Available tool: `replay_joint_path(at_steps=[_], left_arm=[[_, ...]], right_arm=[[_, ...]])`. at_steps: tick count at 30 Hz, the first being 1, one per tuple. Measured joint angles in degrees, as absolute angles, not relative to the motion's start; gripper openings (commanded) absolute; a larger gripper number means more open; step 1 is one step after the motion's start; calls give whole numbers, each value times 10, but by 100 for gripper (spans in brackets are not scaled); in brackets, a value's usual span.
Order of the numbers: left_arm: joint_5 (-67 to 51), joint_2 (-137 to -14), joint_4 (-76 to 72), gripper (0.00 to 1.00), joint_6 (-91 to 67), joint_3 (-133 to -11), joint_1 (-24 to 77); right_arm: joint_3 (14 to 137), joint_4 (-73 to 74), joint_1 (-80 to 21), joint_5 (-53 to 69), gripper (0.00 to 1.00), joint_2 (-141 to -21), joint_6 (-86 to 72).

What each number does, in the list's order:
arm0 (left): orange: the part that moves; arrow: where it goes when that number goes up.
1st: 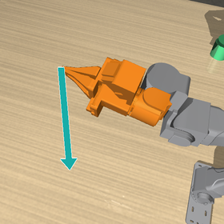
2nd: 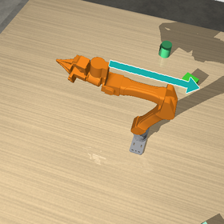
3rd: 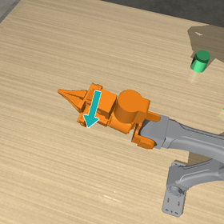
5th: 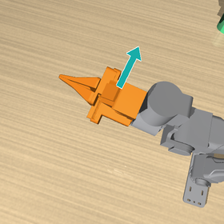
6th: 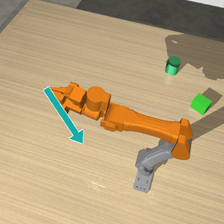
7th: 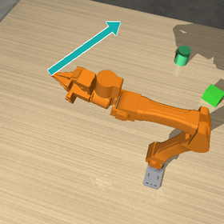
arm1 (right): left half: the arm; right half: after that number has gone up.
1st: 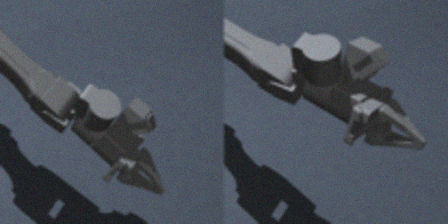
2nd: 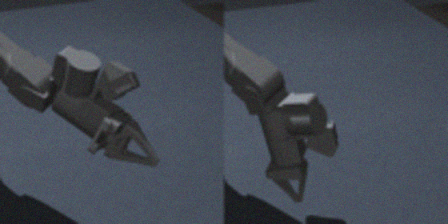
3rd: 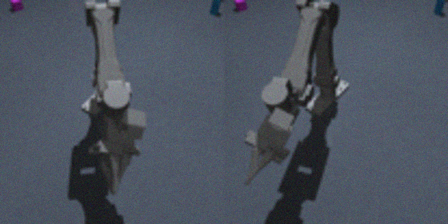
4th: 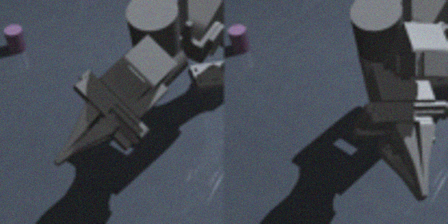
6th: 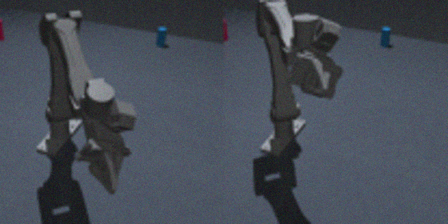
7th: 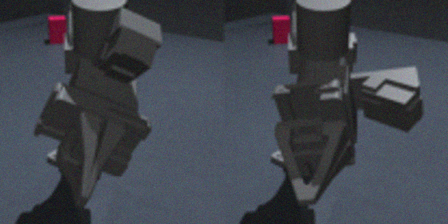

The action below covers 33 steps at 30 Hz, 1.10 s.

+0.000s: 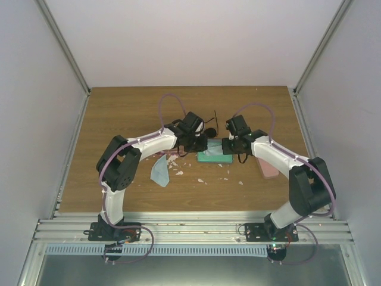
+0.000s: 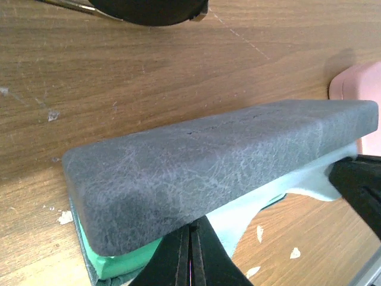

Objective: Organize the sunglasses
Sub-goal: Place the glasses cleaning cloth in the sunglasses case.

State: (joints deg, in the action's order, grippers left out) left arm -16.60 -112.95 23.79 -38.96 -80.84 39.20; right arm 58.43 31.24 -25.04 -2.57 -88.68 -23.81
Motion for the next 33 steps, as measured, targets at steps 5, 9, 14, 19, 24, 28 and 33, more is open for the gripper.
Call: replay_joint_path(at_steps=[5,9,14,19,24,28,33], left_arm=[[-166,-1133,240,0,-389,-813,392],[-166,-1155,246,0,-389,-815,391],[-167,-1178,258,1,-389,-815,391],[-167,-1180,264,3,-387,-822,391],[-167,-1182,267,5,-381,-831,391],[-167,-1187,269,14,-379,-836,391],[-167,-1188,279,23,-379,-836,391]], right_arm=[[578,312,-250,-25,0,-901,-238],[571,313,-250,-23,1,-928,-238],[569,312,-251,-11,1,-942,-238],[566,312,-251,-10,1,-947,-238],[561,312,-250,-11,1,-959,-239],[559,310,-250,-11,2,-966,-241],[559,311,-250,-16,23,-965,-245]])
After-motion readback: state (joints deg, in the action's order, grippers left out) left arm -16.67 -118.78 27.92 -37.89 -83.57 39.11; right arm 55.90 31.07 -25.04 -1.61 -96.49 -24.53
